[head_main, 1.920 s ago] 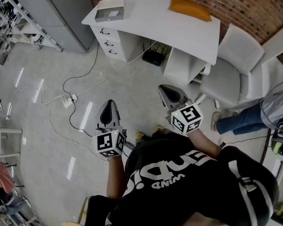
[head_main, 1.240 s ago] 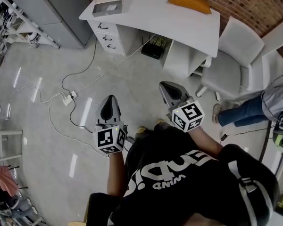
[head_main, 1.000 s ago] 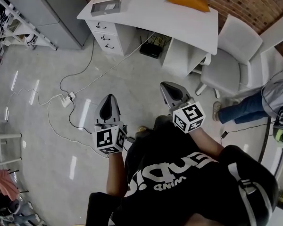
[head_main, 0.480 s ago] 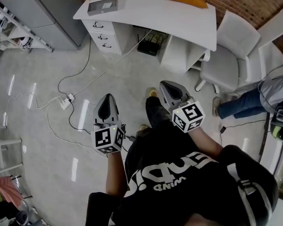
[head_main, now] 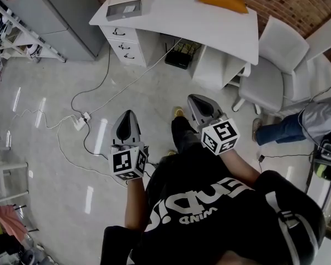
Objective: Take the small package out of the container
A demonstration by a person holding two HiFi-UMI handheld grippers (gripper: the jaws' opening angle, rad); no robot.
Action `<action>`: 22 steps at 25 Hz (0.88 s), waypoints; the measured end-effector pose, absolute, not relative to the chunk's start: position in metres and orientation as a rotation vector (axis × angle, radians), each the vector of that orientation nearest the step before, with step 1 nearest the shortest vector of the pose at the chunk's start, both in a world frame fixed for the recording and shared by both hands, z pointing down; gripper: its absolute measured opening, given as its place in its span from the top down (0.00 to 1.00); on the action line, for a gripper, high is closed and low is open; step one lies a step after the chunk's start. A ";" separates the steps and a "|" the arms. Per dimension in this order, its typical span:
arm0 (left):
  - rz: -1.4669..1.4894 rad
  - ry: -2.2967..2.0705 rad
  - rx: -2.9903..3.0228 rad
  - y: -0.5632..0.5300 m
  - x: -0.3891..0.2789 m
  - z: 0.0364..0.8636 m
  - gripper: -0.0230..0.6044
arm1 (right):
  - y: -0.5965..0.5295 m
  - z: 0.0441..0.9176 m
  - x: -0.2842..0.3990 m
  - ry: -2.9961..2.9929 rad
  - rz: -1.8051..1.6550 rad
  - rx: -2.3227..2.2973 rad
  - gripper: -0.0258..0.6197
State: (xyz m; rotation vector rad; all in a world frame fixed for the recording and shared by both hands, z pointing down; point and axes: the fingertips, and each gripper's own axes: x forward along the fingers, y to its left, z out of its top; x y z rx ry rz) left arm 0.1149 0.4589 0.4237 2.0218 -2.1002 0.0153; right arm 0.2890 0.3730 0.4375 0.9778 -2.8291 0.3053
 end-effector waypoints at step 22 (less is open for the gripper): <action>0.044 -2.085 2.034 0.371 0.083 0.423 0.95 | 0.290 0.440 0.250 -2.839 0.339 0.971 0.96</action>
